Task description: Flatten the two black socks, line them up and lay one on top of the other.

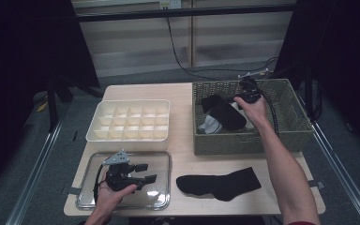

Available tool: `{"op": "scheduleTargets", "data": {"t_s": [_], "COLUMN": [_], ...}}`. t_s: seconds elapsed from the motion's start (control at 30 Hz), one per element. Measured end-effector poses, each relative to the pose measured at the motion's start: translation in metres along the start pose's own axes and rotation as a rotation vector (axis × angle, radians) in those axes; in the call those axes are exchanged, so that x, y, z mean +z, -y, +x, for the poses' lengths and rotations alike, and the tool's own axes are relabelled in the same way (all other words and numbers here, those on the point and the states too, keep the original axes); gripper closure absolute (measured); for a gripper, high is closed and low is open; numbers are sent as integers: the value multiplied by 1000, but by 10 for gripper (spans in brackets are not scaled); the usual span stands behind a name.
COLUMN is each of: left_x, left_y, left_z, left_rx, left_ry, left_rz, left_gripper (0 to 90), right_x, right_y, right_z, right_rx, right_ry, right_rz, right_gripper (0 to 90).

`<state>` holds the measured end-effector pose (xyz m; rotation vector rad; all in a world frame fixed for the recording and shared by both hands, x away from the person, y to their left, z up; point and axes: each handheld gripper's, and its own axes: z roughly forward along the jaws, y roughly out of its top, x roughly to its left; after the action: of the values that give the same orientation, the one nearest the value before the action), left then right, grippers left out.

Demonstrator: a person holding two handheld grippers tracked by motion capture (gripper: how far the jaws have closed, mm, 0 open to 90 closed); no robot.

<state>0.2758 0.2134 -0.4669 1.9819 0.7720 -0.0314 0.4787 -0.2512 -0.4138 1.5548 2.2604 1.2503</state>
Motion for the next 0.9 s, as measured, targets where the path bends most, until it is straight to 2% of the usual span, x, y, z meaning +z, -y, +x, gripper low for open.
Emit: {"op": "scheduleTargets", "data": {"t_s": [0.13, 0.47, 0.9], "left_x": [0, 1, 0], "left_y": [-1, -1, -1], "left_z": [1, 5, 4], "left_rx": [-6, -30, -28], "left_ry": [2, 19, 11], "left_rz": [-1, -9, -10], "left_gripper": [348, 351, 344], "right_x": [-10, -25, -48], "right_y": [-2, -5, -8], "right_z": [4, 12, 30], "right_rx": [2, 2, -42], "right_ry": [-20, -66, -108], "right_rz": [-50, -122, -199], "right_gripper": [900, 900, 900]}}
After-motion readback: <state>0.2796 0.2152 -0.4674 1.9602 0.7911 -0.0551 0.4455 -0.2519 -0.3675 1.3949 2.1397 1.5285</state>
